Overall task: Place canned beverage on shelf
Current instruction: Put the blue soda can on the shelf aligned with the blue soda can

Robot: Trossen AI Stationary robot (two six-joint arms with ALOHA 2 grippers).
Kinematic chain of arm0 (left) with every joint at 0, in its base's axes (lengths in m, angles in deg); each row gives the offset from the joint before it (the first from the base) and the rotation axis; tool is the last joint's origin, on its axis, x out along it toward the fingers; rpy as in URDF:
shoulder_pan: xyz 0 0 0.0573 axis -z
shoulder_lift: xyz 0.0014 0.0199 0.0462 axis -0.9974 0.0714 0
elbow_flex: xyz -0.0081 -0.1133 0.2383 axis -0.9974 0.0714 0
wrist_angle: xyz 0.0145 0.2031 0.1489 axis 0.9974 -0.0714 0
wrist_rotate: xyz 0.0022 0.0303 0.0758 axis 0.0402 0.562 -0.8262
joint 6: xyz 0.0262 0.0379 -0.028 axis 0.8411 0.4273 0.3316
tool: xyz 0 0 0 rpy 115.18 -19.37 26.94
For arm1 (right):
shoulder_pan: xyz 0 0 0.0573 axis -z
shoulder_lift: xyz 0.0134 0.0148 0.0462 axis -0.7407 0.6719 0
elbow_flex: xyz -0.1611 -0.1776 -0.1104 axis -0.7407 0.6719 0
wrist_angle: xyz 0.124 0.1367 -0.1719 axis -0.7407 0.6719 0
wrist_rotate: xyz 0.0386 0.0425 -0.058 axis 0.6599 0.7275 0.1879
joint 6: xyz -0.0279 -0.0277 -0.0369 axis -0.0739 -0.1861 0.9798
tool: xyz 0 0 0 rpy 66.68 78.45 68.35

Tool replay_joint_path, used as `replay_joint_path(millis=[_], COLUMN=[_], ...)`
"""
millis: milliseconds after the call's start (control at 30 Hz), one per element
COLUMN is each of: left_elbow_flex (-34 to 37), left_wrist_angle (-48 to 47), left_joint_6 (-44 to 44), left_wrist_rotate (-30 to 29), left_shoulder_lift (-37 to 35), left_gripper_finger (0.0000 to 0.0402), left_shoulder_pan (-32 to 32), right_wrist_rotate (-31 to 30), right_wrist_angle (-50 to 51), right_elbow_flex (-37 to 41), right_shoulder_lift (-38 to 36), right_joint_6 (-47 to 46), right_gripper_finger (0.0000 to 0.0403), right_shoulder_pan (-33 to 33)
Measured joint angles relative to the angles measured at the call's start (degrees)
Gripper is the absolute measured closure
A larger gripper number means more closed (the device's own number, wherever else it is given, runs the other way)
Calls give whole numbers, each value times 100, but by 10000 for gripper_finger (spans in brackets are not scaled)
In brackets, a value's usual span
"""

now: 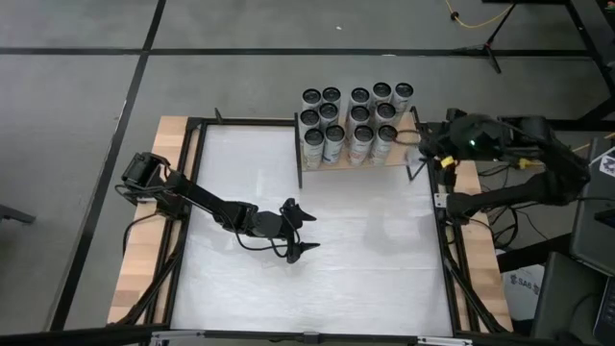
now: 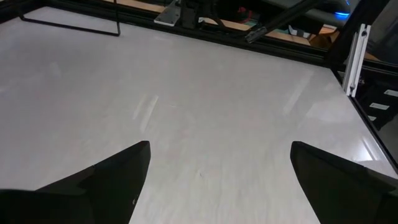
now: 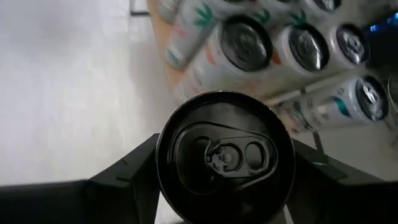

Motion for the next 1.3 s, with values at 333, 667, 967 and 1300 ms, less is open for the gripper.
replay_joint_path(millis=[333, 667, 967, 1300], left_elbow_flex=[0, 0, 7, 7], left_wrist_angle=[0, 0, 2, 2], left_joint_6=[-9, -17, -22, -22], left_wrist_rotate=[0, 0, 0, -135], left_shoulder_lift=[0, 0, 0, 0], left_gripper_finger=[20, 20, 20, 20], left_shoulder_pan=[0, 0, 0, 2], right_wrist_rotate=[1210, 2518, 3119, 3300], right_wrist_angle=[-255, -672, -712, -972], right_elbow_flex=[0, 0, 0, 2], right_shoulder_lift=[384, 911, 1428, 1649], right_joint_6=[1626, 2807, 3300, 3410], right_gripper_finger=[159, 159, 159, 152], right_shoulder_pan=[2142, 3928, 4738, 4965])
